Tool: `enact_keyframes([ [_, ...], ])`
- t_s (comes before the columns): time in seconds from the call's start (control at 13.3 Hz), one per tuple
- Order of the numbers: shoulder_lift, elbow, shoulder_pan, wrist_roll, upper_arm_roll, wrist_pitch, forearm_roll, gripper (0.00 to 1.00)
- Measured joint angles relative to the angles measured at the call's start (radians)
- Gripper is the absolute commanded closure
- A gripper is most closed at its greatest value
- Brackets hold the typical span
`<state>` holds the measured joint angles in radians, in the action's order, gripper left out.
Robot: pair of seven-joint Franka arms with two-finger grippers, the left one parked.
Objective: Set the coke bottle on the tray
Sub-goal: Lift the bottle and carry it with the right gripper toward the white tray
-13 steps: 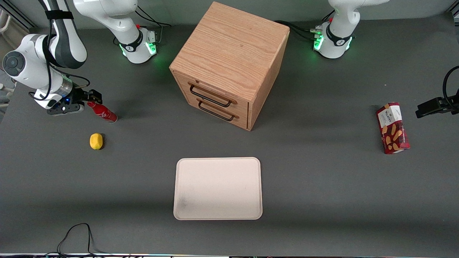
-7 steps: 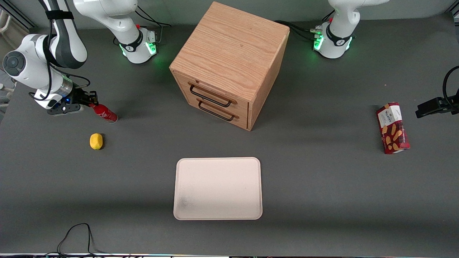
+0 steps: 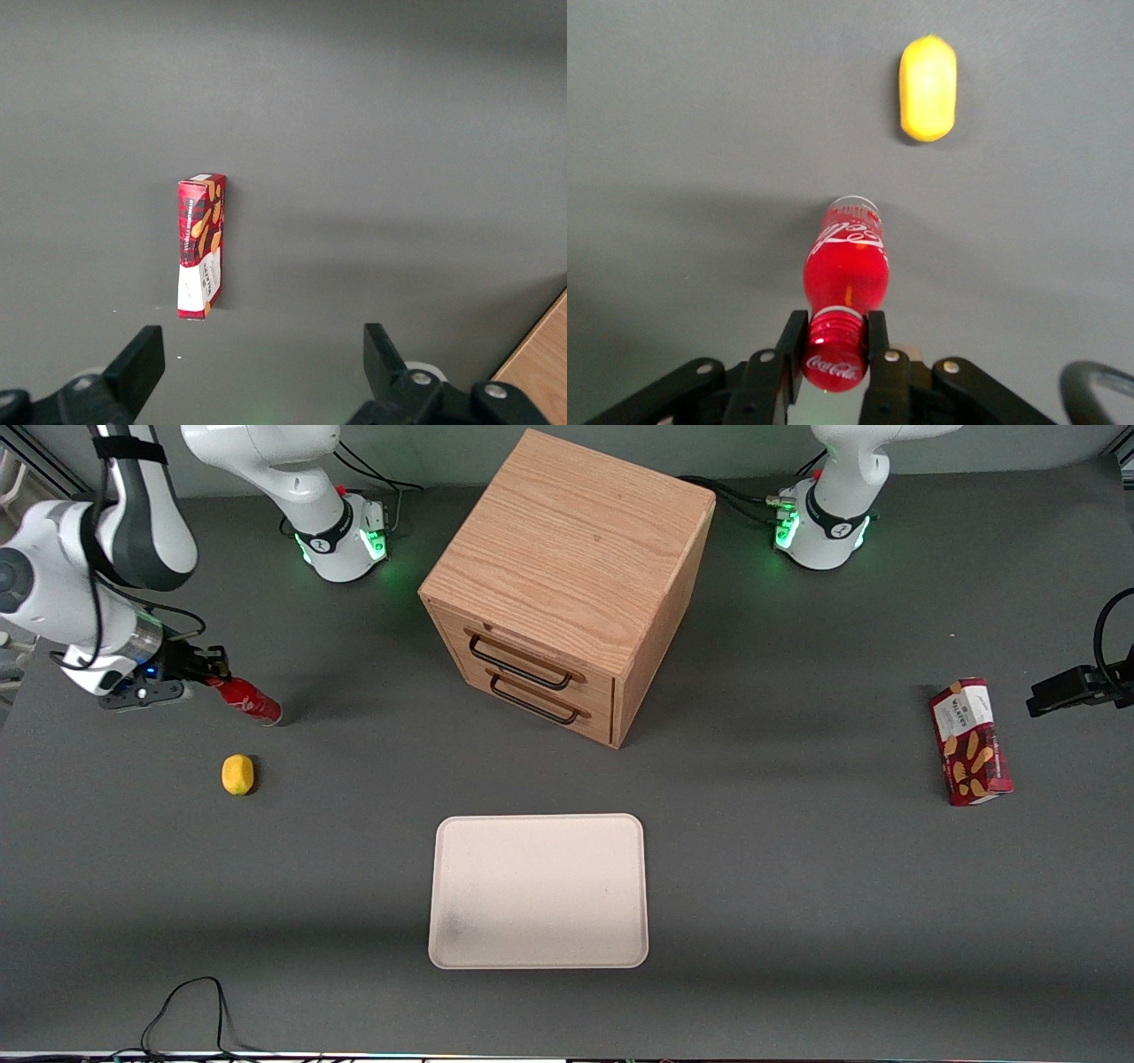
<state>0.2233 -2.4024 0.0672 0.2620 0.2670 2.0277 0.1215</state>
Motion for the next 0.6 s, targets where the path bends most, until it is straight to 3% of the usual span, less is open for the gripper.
enact_keyframes([
  [0.3,-0.034,0.285,0.002,-0.017,-0.054,-0.280,0.000,1.00],
  [0.6,-0.213,0.670,0.014,-0.081,-0.099,-0.533,-0.034,1.00],
])
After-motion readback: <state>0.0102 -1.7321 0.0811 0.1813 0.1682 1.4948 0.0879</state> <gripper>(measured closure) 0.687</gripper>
